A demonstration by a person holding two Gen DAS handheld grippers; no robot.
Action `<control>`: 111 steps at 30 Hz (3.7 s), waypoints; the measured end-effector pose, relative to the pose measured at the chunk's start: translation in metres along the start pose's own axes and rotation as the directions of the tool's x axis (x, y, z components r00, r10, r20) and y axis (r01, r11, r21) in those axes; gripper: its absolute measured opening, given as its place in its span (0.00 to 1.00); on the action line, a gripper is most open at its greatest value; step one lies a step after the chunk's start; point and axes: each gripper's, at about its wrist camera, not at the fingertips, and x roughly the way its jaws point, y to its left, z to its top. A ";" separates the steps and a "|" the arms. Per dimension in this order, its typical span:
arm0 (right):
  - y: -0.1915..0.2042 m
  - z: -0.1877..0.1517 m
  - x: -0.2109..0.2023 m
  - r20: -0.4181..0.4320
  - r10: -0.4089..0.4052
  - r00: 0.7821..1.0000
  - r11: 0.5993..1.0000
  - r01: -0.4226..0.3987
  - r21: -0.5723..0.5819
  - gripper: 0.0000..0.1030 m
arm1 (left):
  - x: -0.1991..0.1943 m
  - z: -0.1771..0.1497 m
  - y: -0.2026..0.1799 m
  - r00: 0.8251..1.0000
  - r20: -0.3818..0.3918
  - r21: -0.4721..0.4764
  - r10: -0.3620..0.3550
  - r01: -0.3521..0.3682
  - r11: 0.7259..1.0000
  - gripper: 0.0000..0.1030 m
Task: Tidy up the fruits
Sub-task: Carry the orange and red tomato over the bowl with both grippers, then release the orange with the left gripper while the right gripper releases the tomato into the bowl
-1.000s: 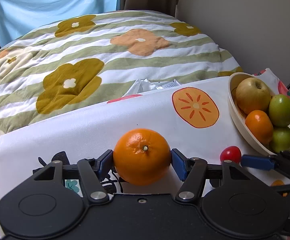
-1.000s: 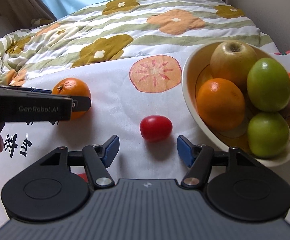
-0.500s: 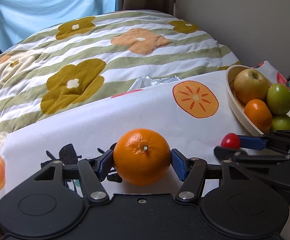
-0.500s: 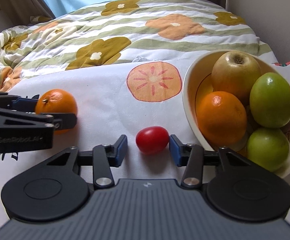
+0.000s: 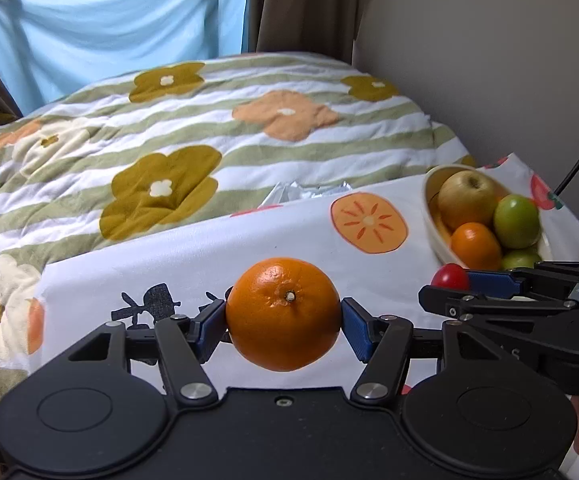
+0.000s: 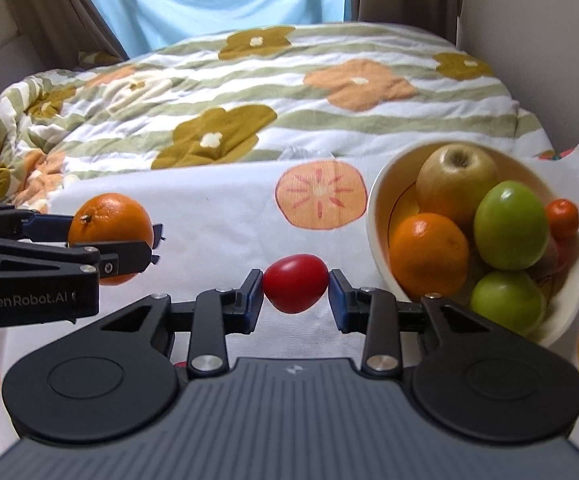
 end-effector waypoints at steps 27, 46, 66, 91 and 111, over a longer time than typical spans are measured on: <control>-0.180 0.041 -0.093 0.162 -0.009 0.987 0.998 -0.001 0.060 0.48 | -0.041 0.071 -0.147 0.986 0.167 -0.046 -0.014 0.022 0.999 0.64; -0.279 0.051 -0.036 0.085 0.001 0.996 0.998 -0.007 0.068 0.48 | 0.098 0.132 -0.230 0.997 0.043 0.027 -0.057 0.056 0.998 0.64; -0.301 0.051 -0.016 0.047 0.002 0.999 0.996 -0.006 0.093 0.48 | 0.128 0.133 -0.247 0.999 0.035 0.127 -0.018 0.013 0.992 0.89; -0.222 0.060 0.010 0.003 0.185 0.983 0.981 -0.185 -0.059 0.48 | 0.026 0.065 -0.152 0.980 0.046 -0.172 0.195 -0.185 0.968 0.90; -0.226 0.050 -0.001 0.038 0.193 0.981 0.980 -0.190 -0.065 0.88 | -0.019 0.025 -0.149 0.948 0.051 -0.294 0.313 -0.286 0.912 0.90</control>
